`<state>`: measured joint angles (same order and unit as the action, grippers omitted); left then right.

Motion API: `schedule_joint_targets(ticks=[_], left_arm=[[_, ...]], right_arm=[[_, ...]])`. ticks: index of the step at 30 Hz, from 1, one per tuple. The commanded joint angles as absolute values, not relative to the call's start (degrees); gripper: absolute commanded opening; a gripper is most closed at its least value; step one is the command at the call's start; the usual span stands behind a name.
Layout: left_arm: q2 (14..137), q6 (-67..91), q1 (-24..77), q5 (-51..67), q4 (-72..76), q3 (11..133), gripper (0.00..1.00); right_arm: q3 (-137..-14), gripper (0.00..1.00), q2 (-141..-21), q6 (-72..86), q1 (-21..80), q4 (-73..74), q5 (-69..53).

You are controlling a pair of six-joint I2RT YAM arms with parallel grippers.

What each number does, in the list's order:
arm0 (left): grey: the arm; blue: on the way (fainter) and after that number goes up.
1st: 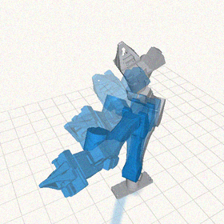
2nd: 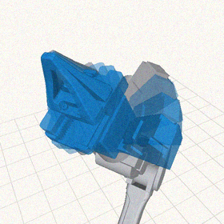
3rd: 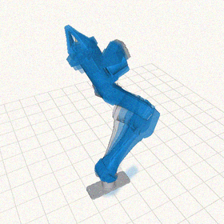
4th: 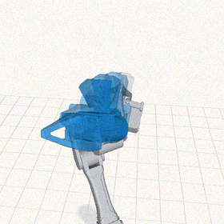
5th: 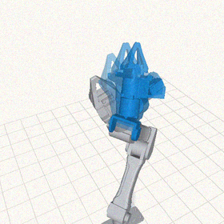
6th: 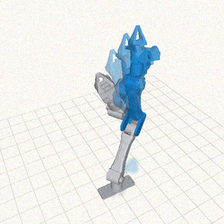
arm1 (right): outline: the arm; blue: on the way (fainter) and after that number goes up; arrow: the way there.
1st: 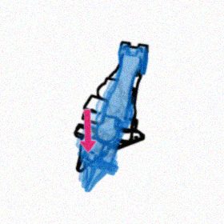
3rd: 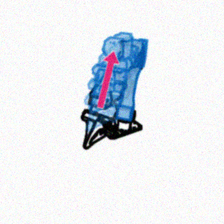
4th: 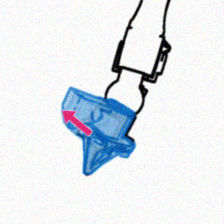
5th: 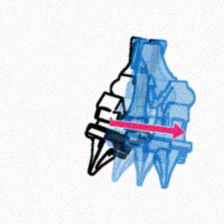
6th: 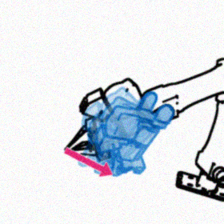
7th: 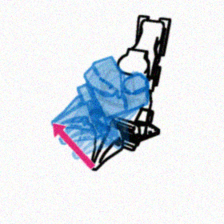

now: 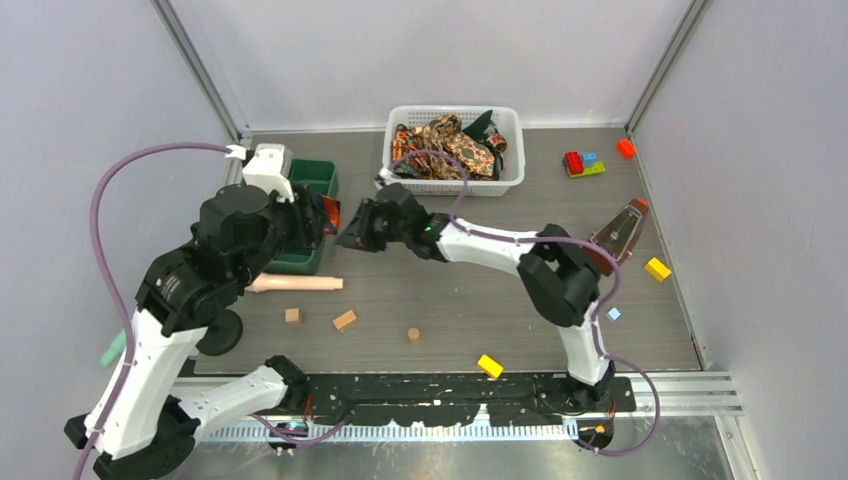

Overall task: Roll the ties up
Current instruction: Move the storage box to the center of the board.

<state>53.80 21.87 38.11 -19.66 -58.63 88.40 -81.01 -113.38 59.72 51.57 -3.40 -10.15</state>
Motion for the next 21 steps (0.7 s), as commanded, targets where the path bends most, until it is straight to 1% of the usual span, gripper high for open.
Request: schedule_joint_targets(ticks=[1,4,5,8,9,10,11,13,17,19,21], left_arm=[[52.1,21.2,37.8,-22.9,-62.2,91.2,0.38],[51.0,21.3,37.8,-23.5,-62.9,91.9,0.38],[50.7,21.4,37.8,-23.5,-63.2,92.1,0.38],[50.2,21.7,37.8,-23.5,-63.8,92.1,0.38],[50.0,21.7,37.8,-23.6,-64.0,92.0,0.38],[49.7,21.8,37.9,-23.6,-64.2,91.8,0.38],[49.5,21.8,37.8,-23.7,-64.3,91.8,0.38],[49.0,21.9,37.8,-23.7,-64.5,91.6,0.38],[48.3,21.9,37.8,-23.8,-65.0,91.5,0.39],[48.2,21.8,37.8,-24.0,-65.0,91.1,0.39],[48.0,21.7,37.8,-24.0,-64.8,90.8,0.38]], right_arm=[[-95.5,0.29,-120.6,61.8,54.4,-10.6,-16.5],[-104.1,0.28,-128.8,65.5,55.5,-10.6,-18.1],[-108.9,0.27,-132.2,66.1,55.8,-9.7,-18.3],[-119.3,0.25,-139.0,66.7,56.9,-0.2,-16.5],[-124.8,0.25,-141.9,66.5,57.1,2.3,-15.7],[-127.3,0.24,-143.3,66.2,57.5,7.9,-13.3],[-132.2,0.25,-146.0,66.1,57.7,10.2,-12.0],[-137.7,0.24,-149.0,66.1,58.0,16.5,-8.6],[-141.1,0.24,-149.7,64.3,58.2,26.5,-1.1],[-141.5,0.24,-148.7,62.1,58.5,31.4,6.5],[-142.8,0.24,-148.1,59.8,58.7,37.1,10.7]])
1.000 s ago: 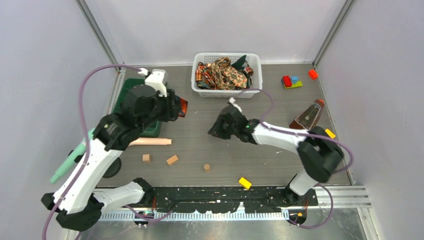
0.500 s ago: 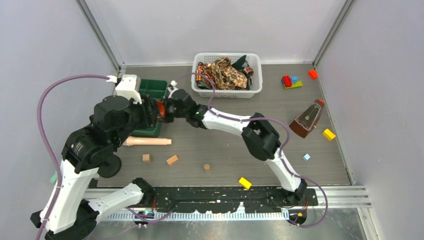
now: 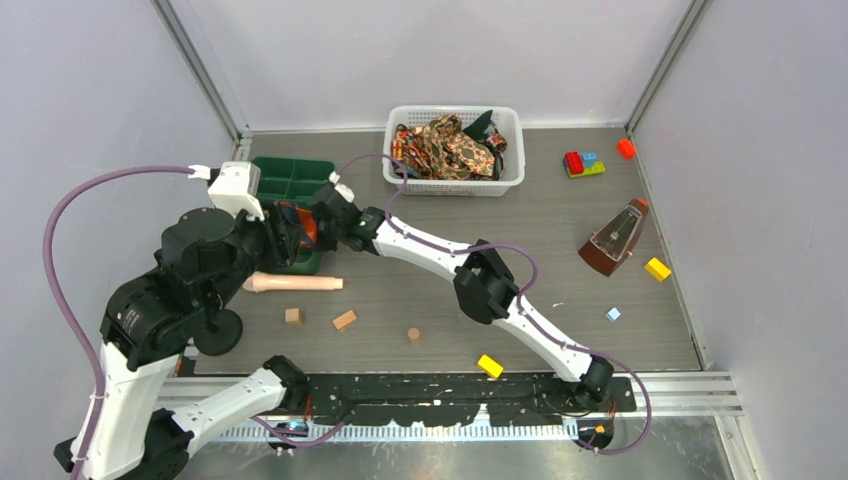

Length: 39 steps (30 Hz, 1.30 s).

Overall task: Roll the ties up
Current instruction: Move the storage box to the center of the board.

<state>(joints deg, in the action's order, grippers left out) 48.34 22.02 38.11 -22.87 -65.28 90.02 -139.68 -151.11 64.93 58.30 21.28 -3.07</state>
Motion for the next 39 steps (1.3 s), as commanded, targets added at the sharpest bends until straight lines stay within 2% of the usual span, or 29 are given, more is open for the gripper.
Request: schedule_joint_targets(ticks=[1,6,17,24,33,39], left_arm=[[48.0,21.6,37.8,-24.0,-64.7,90.6,0.39],[47.7,21.2,37.8,-24.6,-64.5,89.8,0.39],[47.4,20.9,37.9,-25.3,-64.2,89.0,0.39],[48.7,21.4,37.8,-23.8,-63.0,86.8,0.39],[52.3,21.3,37.8,-19.2,-59.6,84.7,0.39],[55.6,20.3,37.8,-14.0,-56.4,84.0,0.38]], right_arm=[[-144.2,0.24,-148.2,58.5,58.6,40.9,11.7],[-147.8,0.25,-148.5,54.1,58.1,53.1,16.5],[-144.7,0.26,-144.7,48.2,57.0,64.8,21.6],[-123.6,0.27,-130.3,47.5,57.0,62.1,27.8],[-93.6,0.28,-111.6,48.1,56.9,55.8,27.5],[-83.3,0.28,-100.3,43.8,56.8,55.2,29.1]])
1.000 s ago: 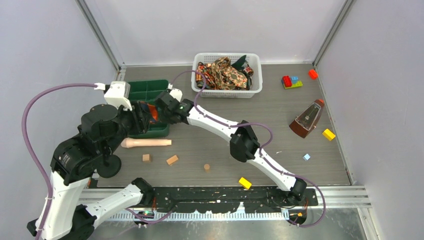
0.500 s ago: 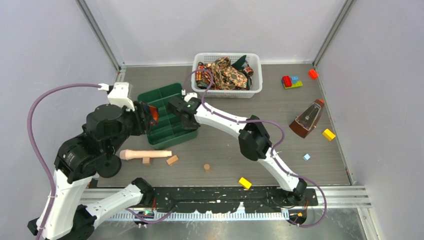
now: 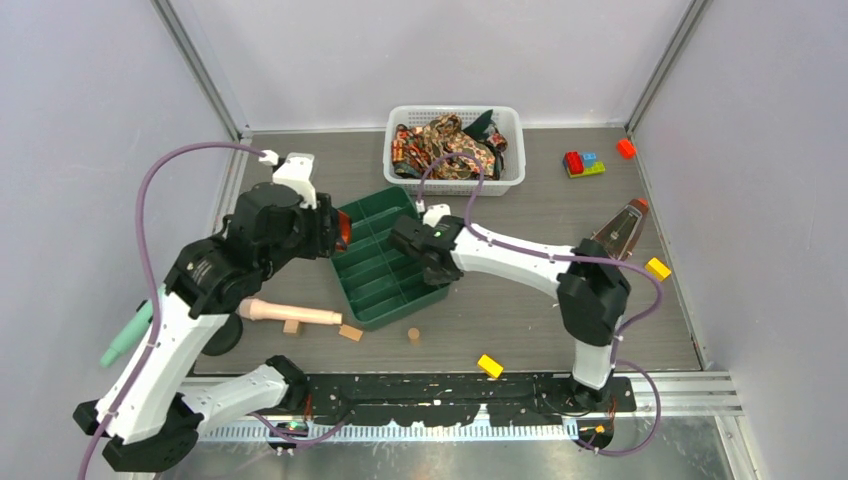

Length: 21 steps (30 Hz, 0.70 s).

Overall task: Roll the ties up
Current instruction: Move the storage box to the center of the board.

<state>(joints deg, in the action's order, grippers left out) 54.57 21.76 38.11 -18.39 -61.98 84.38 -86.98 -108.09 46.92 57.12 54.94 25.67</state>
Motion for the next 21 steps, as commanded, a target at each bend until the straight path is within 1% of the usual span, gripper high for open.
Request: schedule_joint_targets(ticks=[1,6,10,12,16,18,19,21], left_arm=[[56.0,20.2,37.9,-13.1,-55.7,83.7,0.38],[57.7,19.7,37.8,-9.8,-52.2,81.4,0.37],[59.0,19.4,37.8,-8.3,-50.5,80.2,0.36],[59.4,19.3,37.8,-7.9,-50.1,79.8,0.36],[59.2,19.0,37.8,-8.0,-49.8,79.6,0.36],[58.9,18.7,37.9,-8.4,-49.7,79.5,0.36],[58.9,18.6,37.9,-8.6,-49.8,79.5,0.36],[58.8,18.5,37.8,-9.1,-50.1,79.6,0.36]], right_arm=[[-82.6,0.28,-99.6,42.5,56.5,56.0,29.8],[-76.0,0.28,-95.5,38.0,53.5,55.9,30.9],[-72.7,0.28,-93.4,35.2,48.2,52.7,28.7],[-72.2,0.28,-92.9,34.5,46.4,51.3,27.8],[-73.3,0.28,-90.7,35.8,45.7,50.1,26.6],[-72.3,0.28,-87.8,38.6,45.9,46.7,21.7],[-70.7,0.27,-85.5,39.8,46.1,44.9,17.1],[-67.3,0.26,-82.3,44.4,47.4,37.9,10.4]])
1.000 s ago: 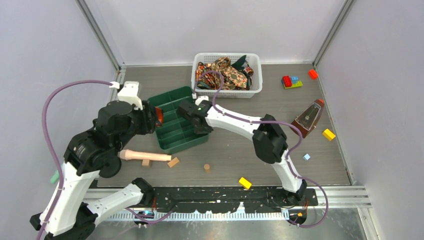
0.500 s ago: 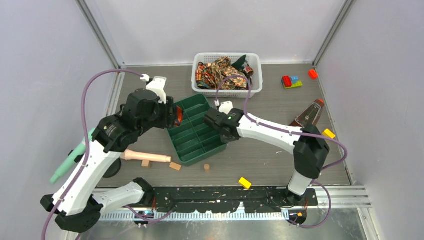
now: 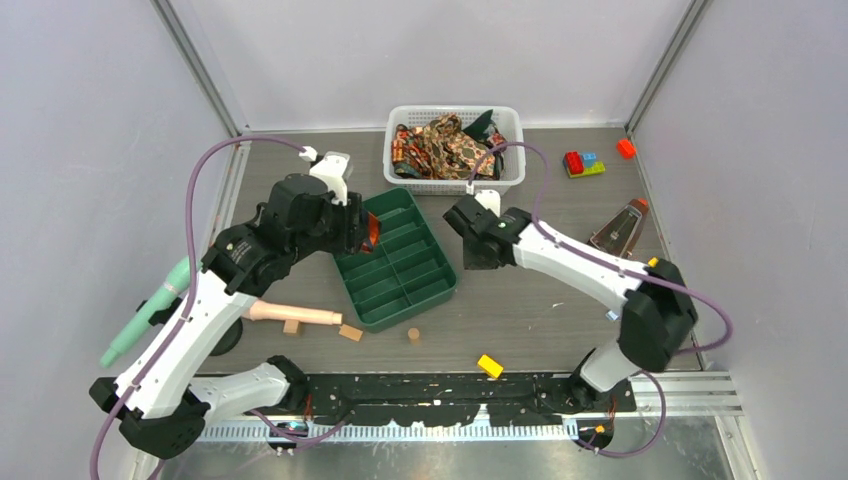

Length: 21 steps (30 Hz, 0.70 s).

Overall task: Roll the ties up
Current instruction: Move the storage box to the center of the board.

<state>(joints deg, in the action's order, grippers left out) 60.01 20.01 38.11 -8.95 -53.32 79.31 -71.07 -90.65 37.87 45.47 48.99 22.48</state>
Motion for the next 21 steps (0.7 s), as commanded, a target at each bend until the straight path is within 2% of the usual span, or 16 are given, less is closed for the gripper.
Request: schedule_joint_targets(ticks=[1,6,13,18,21], left_arm=[[58.8,18.5,37.8,-9.4,-50.2,79.6,0.36],[58.2,18.8,37.8,-9.7,-50.4,79.5,0.35],[57.5,18.4,37.8,-11.0,-51.8,80.1,0.35],[56.6,18.1,37.8,-12.3,-52.6,80.0,0.35],[56.7,17.8,37.9,-12.4,-52.8,80.0,0.35]], right_arm=[[-66.1,0.26,-80.8,48.0,48.4,33.1,8.5],[-62.8,0.26,-82.4,56.6,53.5,24.5,1.4],[-67.9,0.26,-94.1,57.1,59.6,17.7,-5.3],[-69.7,0.25,-100.1,57.7,60.2,15.5,-5.5],[-71.6,0.24,-102.3,55.7,60.2,18.6,-1.6]])
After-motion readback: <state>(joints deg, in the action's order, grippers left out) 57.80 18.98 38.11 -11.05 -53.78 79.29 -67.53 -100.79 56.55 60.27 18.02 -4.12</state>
